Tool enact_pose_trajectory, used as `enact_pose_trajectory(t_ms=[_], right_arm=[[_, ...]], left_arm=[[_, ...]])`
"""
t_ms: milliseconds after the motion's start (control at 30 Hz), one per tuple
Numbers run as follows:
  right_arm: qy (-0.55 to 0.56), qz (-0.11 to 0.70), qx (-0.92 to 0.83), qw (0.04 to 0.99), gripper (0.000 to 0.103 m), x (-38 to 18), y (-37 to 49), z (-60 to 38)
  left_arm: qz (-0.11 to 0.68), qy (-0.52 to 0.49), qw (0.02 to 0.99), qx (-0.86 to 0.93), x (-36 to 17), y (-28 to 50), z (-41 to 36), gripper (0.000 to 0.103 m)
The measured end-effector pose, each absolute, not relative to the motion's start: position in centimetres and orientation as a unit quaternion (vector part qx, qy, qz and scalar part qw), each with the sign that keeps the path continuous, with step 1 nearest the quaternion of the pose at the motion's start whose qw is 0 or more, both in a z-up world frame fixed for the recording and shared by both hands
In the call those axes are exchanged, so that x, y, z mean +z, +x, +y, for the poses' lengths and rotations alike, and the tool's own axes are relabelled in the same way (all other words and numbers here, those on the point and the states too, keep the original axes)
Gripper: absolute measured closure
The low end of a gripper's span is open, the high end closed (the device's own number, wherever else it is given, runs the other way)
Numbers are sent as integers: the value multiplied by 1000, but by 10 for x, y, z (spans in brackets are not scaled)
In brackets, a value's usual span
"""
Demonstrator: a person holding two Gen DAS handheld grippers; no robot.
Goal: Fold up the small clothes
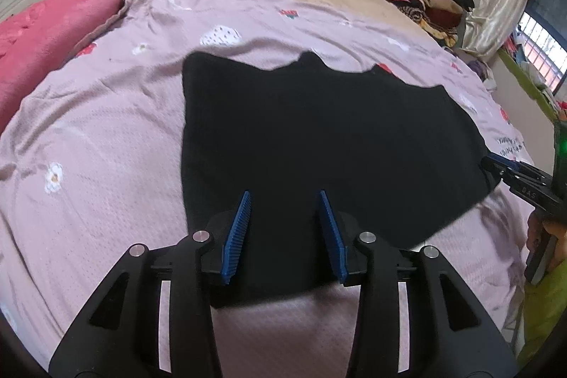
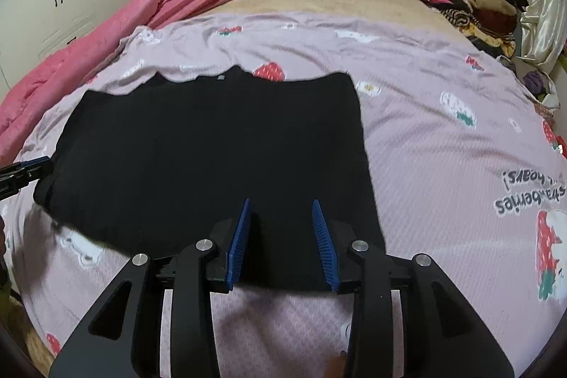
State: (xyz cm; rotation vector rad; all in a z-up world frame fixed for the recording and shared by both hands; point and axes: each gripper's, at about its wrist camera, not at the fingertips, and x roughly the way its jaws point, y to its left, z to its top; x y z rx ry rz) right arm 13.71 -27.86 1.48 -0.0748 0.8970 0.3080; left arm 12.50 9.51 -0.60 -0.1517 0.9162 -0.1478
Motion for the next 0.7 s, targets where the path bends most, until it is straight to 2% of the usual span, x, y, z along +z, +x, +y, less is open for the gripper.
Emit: enact_pose_trajectory(t_ms=[100,567,700], right_arm=[[-37,442,142,885,66,9,134,-281],[-19,461,119,879,63,-3,123,-298],[-17,460,117,880,59,-1,117,-299]], left_arm=[[452,-77,886,-72,-14,120,93,68],[460,-75,882,-65,-23,101,86,68],[460,-76,882,-66,-23,95,85,68]])
